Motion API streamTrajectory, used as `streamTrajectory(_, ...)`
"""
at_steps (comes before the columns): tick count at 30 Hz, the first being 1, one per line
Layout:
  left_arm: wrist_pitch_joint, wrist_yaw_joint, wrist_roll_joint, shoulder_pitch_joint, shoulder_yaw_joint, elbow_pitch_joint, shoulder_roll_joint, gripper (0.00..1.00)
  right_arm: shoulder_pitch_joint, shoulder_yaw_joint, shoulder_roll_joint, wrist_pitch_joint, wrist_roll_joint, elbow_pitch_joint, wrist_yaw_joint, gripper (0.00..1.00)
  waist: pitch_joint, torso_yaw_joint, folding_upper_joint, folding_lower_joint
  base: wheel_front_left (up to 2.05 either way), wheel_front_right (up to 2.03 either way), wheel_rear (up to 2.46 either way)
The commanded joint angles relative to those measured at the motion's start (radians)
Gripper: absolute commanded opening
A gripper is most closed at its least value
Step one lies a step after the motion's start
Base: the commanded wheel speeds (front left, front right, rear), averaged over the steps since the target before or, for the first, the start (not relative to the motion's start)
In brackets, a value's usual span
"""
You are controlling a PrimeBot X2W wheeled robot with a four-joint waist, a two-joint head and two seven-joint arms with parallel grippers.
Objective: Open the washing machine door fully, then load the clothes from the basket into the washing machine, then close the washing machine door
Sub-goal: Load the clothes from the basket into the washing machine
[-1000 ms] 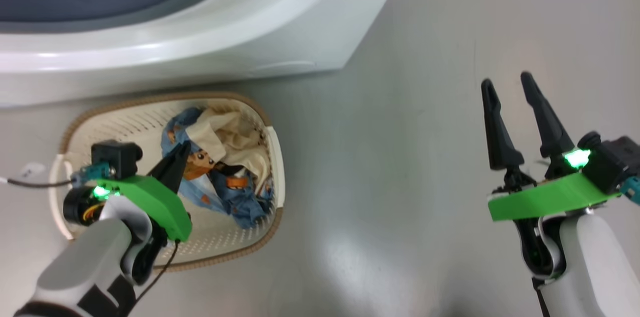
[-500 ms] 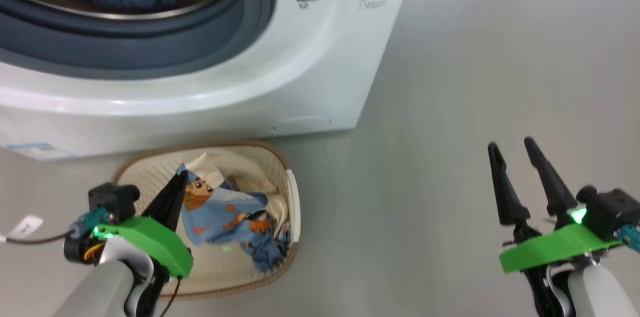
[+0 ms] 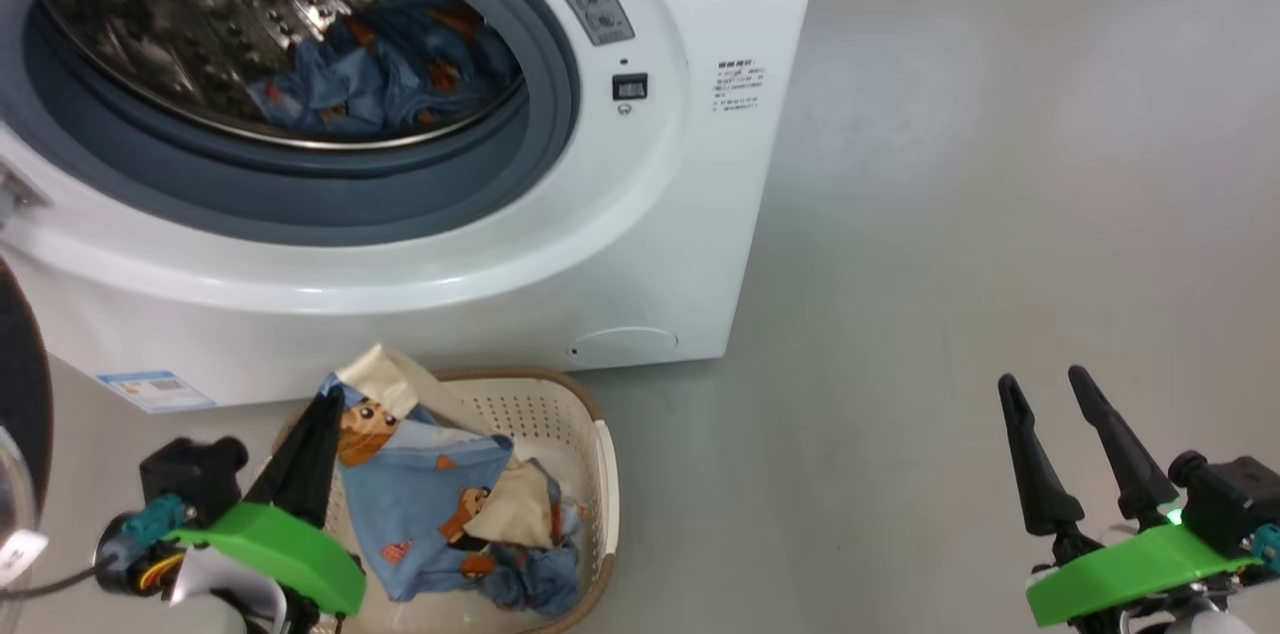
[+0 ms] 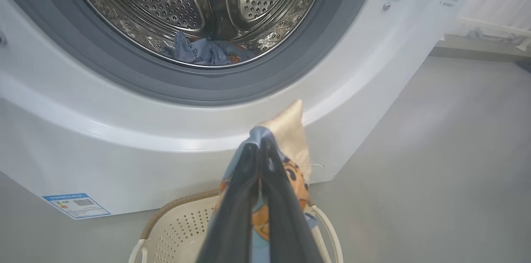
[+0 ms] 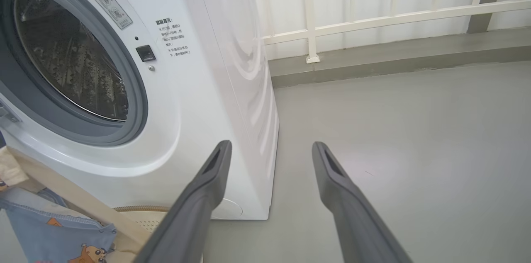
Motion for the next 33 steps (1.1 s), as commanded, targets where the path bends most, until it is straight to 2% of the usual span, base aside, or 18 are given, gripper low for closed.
streamTrajectory(1, -0.007, -0.002, 0.024, 0.013, 0.064, -0.041, 0.024, 0.00, 0.018, 0.018, -0.021, -0.005, 0.011, -0.022, 0.003, 1.00, -0.037, 0.005, 0.0000, 0.0000, 0.00, 0.00, 0.00)
streamTrajectory(10, -0.007, -0.002, 0.121, 0.121, 0.195, -0.151, -0.001, 0.00, 0.060, 0.003, -0.030, -0.005, 0.015, -0.026, 0.003, 1.00, -0.072, 0.011, 0.0000, 0.0000, 0.00, 0.00, 0.00)
streamTrajectory(19, -0.007, -0.002, 0.204, 0.256, 0.323, -0.296, -0.054, 0.00, 0.086, -0.010, -0.033, -0.005, 0.019, -0.026, 0.003, 1.00, -0.098, 0.013, 0.0000, 0.0000, 0.00, 0.00, 0.00)
streamTrajectory(25, -0.007, -0.002, 0.227, 0.318, 0.357, -0.350, -0.083, 0.00, 0.093, -0.015, -0.033, -0.005, 0.020, -0.029, 0.003, 1.00, -0.101, 0.010, 0.0000, 0.0000, 0.00, 0.00, 0.00)
streamTrajectory(33, -0.007, -0.002, 0.207, 0.308, 0.357, -0.350, -0.107, 0.00, 0.090, -0.017, -0.029, -0.005, 0.019, -0.033, 0.003, 1.00, -0.088, 0.002, 0.0000, 0.0000, 0.00, 0.00, 0.00)
